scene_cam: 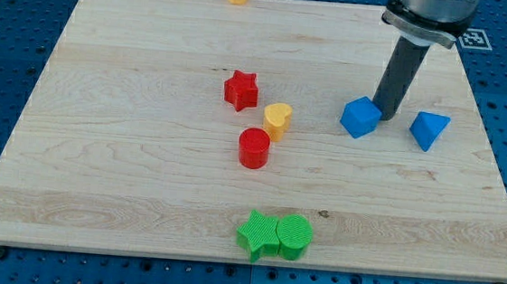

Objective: Move blue cube to the right of yellow heart

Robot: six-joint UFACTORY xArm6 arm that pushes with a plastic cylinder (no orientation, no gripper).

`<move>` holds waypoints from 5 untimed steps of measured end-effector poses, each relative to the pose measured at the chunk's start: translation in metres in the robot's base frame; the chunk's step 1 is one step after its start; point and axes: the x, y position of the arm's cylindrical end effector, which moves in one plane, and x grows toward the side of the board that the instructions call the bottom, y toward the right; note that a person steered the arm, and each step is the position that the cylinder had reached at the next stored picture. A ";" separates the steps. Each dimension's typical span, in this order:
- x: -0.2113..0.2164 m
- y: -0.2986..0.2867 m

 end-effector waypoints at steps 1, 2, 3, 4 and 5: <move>0.005 -0.011; 0.012 -0.023; 0.024 -0.036; 0.041 -0.052; 0.061 -0.067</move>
